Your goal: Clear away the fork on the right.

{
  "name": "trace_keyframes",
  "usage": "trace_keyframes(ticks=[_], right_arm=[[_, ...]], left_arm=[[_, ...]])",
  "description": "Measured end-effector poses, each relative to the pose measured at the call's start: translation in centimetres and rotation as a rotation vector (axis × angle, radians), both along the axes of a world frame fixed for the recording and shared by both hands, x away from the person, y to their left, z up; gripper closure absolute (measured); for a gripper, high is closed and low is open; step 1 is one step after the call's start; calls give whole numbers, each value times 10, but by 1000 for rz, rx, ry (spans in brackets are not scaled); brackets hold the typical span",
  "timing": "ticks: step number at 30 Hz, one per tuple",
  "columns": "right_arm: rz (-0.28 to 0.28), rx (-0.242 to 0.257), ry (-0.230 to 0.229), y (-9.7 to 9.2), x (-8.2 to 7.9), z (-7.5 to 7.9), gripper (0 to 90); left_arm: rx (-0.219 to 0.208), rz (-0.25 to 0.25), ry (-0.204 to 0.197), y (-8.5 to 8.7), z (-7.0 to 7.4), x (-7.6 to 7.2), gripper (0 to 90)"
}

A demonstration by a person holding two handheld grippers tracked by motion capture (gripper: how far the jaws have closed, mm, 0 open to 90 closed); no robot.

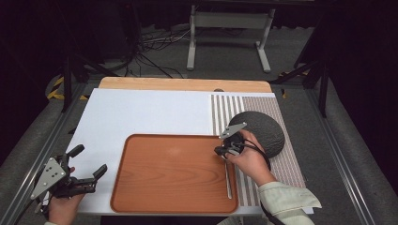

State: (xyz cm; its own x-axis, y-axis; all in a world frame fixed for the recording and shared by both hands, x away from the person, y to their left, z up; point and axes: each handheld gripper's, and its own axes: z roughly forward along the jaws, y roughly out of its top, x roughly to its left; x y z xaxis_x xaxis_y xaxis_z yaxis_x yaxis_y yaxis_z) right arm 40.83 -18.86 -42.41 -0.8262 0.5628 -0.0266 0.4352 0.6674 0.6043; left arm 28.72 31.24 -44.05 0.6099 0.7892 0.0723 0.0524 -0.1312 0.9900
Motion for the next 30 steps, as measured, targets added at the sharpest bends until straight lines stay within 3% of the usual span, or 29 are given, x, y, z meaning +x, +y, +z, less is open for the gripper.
trace_keyframes(ticks=[3, 6, 9, 11, 16, 30], right_arm=[[7, 30, -25, -1, -2, 10, 748], [27, 106, -42, -1, -5, 20, 501], [37, 149, -77, -2, -8, 28, 323], [32, 171, -98, -3, -10, 33, 252], [35, 199, -156, -11, -16, 43, 177], [2, 292, -269, -46, -35, 61, 142]], left_arm=[[1, -3, 0, -1, 0, 0, 5], [-1, -2, 1, -1, 0, 0, 5], [0, 0, 3, 0, 0, 0, 5], [-2, -1, 1, -1, 0, 0, 5], [4, -4, 3, -1, 0, 0, 5], [-5, -1, -1, -1, 0, 0, 5]])
